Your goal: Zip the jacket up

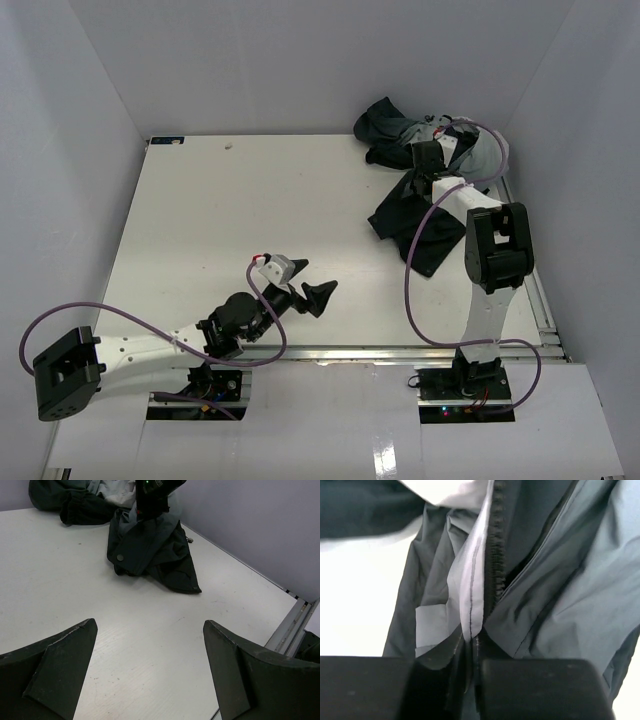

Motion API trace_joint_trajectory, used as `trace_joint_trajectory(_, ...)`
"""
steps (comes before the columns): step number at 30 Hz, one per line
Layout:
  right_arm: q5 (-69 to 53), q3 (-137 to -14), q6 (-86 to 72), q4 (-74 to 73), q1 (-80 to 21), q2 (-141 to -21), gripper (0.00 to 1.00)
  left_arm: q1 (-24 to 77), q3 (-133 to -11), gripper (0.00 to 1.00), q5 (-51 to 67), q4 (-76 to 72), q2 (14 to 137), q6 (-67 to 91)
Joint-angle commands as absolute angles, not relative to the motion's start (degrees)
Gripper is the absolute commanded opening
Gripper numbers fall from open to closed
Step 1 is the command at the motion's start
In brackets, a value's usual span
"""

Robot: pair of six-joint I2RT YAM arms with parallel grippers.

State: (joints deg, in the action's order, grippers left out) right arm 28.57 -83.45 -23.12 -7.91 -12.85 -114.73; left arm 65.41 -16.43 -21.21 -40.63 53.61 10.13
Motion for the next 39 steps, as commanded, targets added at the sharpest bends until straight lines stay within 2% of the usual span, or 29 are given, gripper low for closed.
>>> trace_joint_trajectory(1,14.5,-77.5,-20.8,-6.6,-13.4,-108.1,0.08,65.5,-17.3,0.98,-21.3,-40.8,53.9,10.1)
trace_joint_trajectory(5,5.9,-65.2,-20.7,-3.8,-16.9,-95.6,0.08,65.5,-17.6,0.98,-24.6,-39.9,54.2,10.1)
trace_joint_trajectory(10,7.3,-47.0,-20.7,0.7,-34.0,-80.8,0.08,65.5,-17.7,0.98,-30.8,-38.6,53.8,9.8)
trace_joint_trajectory(13,5.6,-37.0,-23.3,6.7,-39.8,-71.2,0.1,65.3,-17.8,0.98,-33.3,-37.5,53.3,10.4)
trace_joint_trajectory(14,5.3,-34.2,-23.9,7.1,-41.1,-69.2,0.2,65.2,-17.9,0.98,-34.0,-37.2,53.3,10.5)
trace_joint_trajectory(17,6.6,-31.9,-23.7,5.3,-41.5,-62.0,0.63,64.5,-18.5,0.98,-34.4,-36.3,54.4,11.1)
trace_joint_trajectory(18,7.9,-31.5,-23.4,4.7,-41.5,-58.0,0.71,64.2,-18.9,0.98,-34.0,-35.8,55.0,11.4)
trace_joint_trajectory(20,10.2,-31.0,-23.1,4.6,-41.5,-51.5,0.77,63.8,-20.0,0.98,-33.1,-34.7,56.4,11.7)
trace_joint_trajectory(24,16.6,-31.3,-23.2,4.4,-41.5,-45.2,0.79,63.5,-20.3,0.98,-26.9,-34.6,56.7,11.1)
trace_joint_trajectory(33,18.3,-28.8,-25.9,4.9,-41.4,-49.3,0.76,63.3,-22.2,0.98,-18.4,-34.7,60.9,9.9)
trace_joint_trajectory(39,20.8,-26.7,-26.3,5.7,-41.4,-47.9,0.73,63.3,-25.5,0.91,-12.3,-32.8,66.8,9.8)
